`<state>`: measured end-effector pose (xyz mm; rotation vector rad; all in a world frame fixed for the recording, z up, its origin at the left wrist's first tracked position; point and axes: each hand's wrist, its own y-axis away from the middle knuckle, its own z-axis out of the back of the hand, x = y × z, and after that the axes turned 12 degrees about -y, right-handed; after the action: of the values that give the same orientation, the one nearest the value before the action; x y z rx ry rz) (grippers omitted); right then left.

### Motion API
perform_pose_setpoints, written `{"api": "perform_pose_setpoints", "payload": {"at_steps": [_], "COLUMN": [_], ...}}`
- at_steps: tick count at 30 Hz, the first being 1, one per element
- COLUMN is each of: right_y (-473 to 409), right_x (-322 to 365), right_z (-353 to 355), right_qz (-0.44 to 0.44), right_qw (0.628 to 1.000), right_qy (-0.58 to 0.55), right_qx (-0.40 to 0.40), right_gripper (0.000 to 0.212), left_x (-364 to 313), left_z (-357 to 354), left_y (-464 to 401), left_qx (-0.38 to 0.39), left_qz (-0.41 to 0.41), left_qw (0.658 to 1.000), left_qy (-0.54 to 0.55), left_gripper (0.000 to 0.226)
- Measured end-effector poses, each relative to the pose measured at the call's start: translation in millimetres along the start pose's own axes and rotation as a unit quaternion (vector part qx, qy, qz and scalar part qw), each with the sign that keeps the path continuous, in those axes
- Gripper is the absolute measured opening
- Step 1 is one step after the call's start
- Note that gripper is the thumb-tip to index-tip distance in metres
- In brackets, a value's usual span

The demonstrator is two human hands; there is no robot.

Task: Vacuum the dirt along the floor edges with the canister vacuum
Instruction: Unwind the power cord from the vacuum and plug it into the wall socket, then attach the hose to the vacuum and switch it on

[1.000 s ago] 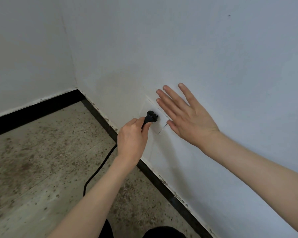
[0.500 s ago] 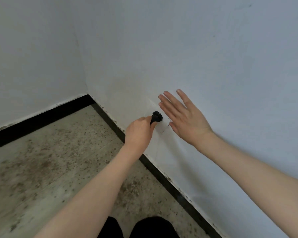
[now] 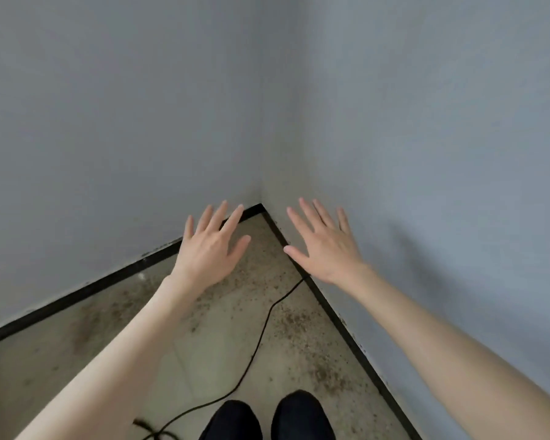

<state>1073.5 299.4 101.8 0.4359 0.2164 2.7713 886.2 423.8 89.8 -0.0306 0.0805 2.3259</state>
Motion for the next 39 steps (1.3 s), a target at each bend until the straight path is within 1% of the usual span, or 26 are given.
{"api": "perform_pose_setpoints", "payload": {"at_steps": [3, 5, 7, 10, 13, 17, 21, 25, 30, 34, 36, 39], "right_y": [12, 26, 40, 59, 72, 99, 145, 196, 260, 316, 340, 392], "right_x": [63, 102, 136, 179, 209, 243, 263, 277, 300, 322, 330, 343], "right_z": [73, 107, 128, 136, 134, 120, 102, 90, 71, 52, 44, 28], "right_qz": [0.036, 0.065, 0.099, 0.171, 0.253, 0.34, 0.427, 0.496, 0.581, 0.633, 0.653, 0.691], "right_qw": [0.998, 0.994, 0.991, 0.983, 0.967, 0.939, 0.9, 0.858, 0.795, 0.746, 0.725, 0.679], "right_qy": [-0.042, -0.068, -0.079, -0.061, -0.026, -0.009, -0.006, -0.006, 0.001, 0.005, 0.009, 0.029], "right_qx": [-0.037, -0.046, -0.037, -0.009, 0.01, 0.049, 0.09, 0.133, 0.176, 0.206, 0.219, 0.246], "right_gripper": [0.072, 0.072, 0.072, 0.073, 0.073, 0.073, 0.072, 0.072, 0.073, 0.073, 0.074, 0.074], "left_x": [29, 42, 51, 60, 59, 44, 6, -40, -96, -139, -155, -191], "left_z": [92, 136, 168, 196, 208, 208, 205, 201, 190, 183, 182, 180], "left_y": [44, 78, 110, 155, 201, 269, 341, 411, 497, 563, 589, 637], "left_qx": [-0.034, -0.058, -0.062, -0.073, -0.086, -0.081, -0.085, -0.065, -0.058, -0.046, -0.046, -0.038], "left_qz": [0.061, 0.104, 0.15, 0.21, 0.263, 0.361, 0.467, 0.548, 0.654, 0.716, 0.736, 0.773], "left_qw": [0.998, 0.993, 0.986, 0.974, 0.96, 0.928, 0.879, 0.831, 0.751, 0.692, 0.671, 0.628], "left_qy": [0.006, 0.021, 0.037, 0.044, 0.037, 0.038, 0.049, 0.067, 0.076, 0.08, 0.08, 0.079], "left_gripper": [0.062, 0.061, 0.062, 0.062, 0.062, 0.061, 0.062, 0.063, 0.063, 0.062, 0.062, 0.062]}}
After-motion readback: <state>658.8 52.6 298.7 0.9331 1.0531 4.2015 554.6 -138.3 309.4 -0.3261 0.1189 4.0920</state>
